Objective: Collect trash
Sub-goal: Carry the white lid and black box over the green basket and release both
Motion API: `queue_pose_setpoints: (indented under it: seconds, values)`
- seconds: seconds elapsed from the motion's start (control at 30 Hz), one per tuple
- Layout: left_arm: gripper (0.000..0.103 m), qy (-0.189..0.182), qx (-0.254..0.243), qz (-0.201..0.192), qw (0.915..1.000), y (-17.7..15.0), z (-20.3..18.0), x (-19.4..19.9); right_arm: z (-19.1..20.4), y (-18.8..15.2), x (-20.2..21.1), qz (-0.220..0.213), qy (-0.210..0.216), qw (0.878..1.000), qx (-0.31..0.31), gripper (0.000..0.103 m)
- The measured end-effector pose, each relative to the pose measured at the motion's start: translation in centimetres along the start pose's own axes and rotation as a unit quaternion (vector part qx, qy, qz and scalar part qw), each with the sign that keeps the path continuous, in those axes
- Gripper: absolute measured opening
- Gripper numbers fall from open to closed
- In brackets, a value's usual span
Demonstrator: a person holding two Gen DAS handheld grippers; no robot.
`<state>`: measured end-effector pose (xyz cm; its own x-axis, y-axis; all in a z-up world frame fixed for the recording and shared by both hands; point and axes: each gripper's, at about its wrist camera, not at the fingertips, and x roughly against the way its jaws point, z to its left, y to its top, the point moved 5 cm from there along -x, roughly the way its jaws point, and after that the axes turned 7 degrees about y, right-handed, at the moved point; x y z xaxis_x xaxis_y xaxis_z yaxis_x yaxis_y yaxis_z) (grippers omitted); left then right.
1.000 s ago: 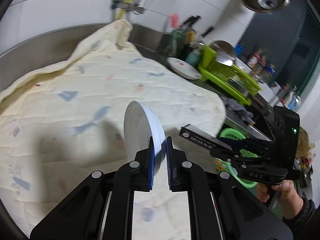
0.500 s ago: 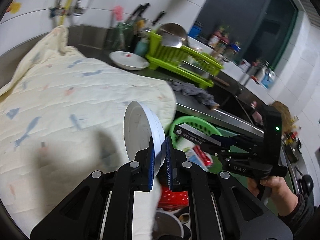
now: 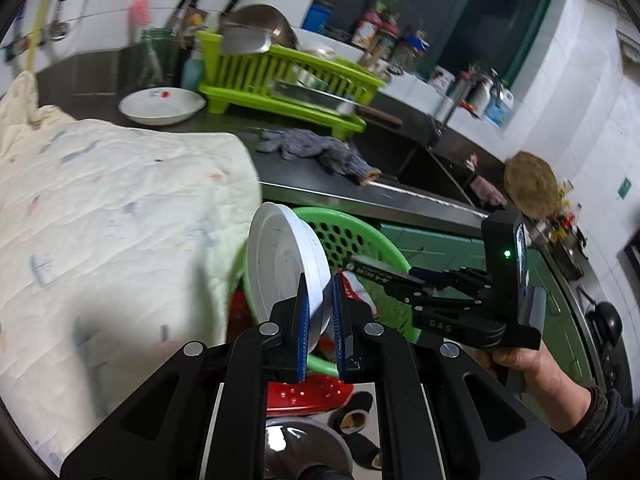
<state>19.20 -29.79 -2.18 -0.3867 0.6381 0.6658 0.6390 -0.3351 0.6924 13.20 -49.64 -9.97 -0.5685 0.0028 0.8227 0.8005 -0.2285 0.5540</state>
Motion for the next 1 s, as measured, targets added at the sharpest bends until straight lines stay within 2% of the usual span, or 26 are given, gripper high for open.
queue_pose_setpoints:
  seconds: [0.17,0.27,0.47,0.53,0.8,0.87,0.93,1.0]
  values:
    - [0.009,-0.007,-0.019,0.017,0.9996,0.4,-2.1,-2.9,-1.7,-0.6,-0.1,0.003,-0.003,1.000,-0.021,0.048]
    - [0.009,-0.008,-0.028,0.025,0.9993,0.7,-3.0,-4.7,-2.4,-0.9,0.2,-0.002,-0.002,1.000,-0.029,0.054]
    - [0.009,-0.004,-0.032,0.053,0.9980,0.8,-3.9,-8.9,-2.7,-1.7,0.4,-0.003,0.001,1.000,-0.029,0.058]
    - [0.009,-0.002,-0.031,0.063,0.9975,0.7,-3.9,-10.1,-2.9,-2.0,0.4,-0.002,0.002,1.000,-0.028,0.063]
    - [0.010,0.013,-0.030,0.081,0.9962,-0.1,-3.8,-12.1,-3.2,-2.7,0.8,-0.007,0.004,0.999,-0.034,0.065]
    - [0.012,0.018,-0.029,0.082,0.9960,-0.1,-3.7,-12.3,-3.1,-2.8,1.0,-0.008,0.002,0.999,-0.034,0.067]
    - [0.018,0.018,-0.024,0.088,0.9957,-0.2,-3.5,-12.5,-2.9,-2.9,1.2,-0.011,-0.001,0.999,-0.032,0.069]
    - [0.030,0.017,-0.014,0.087,0.9960,-0.4,-3.2,-12.4,-2.5,-3.1,1.5,-0.016,-0.002,0.999,-0.028,0.070]
